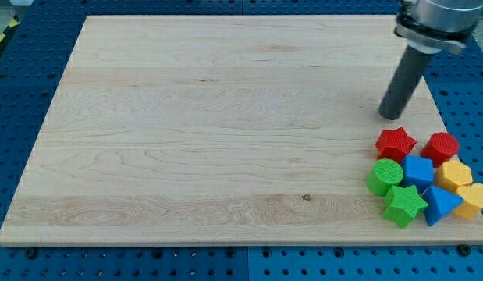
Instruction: Move your arm to the bottom right corner of the board
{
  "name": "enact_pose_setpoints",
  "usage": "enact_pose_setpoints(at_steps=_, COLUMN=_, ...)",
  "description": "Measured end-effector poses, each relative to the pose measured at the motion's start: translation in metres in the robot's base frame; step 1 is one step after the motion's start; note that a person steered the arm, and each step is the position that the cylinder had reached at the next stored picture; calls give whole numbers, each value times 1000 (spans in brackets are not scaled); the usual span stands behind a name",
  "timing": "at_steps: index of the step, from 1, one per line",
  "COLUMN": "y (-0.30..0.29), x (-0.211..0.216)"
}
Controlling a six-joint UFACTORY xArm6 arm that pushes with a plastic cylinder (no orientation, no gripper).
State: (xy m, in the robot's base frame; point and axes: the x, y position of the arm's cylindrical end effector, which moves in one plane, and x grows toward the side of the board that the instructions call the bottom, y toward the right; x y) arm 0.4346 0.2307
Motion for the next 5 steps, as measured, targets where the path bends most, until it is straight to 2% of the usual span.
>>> enact_pose_setpoints(at_steps=3, y=94, x=1)
enact_pose_setpoints(at_steps=5, y=114, x=19)
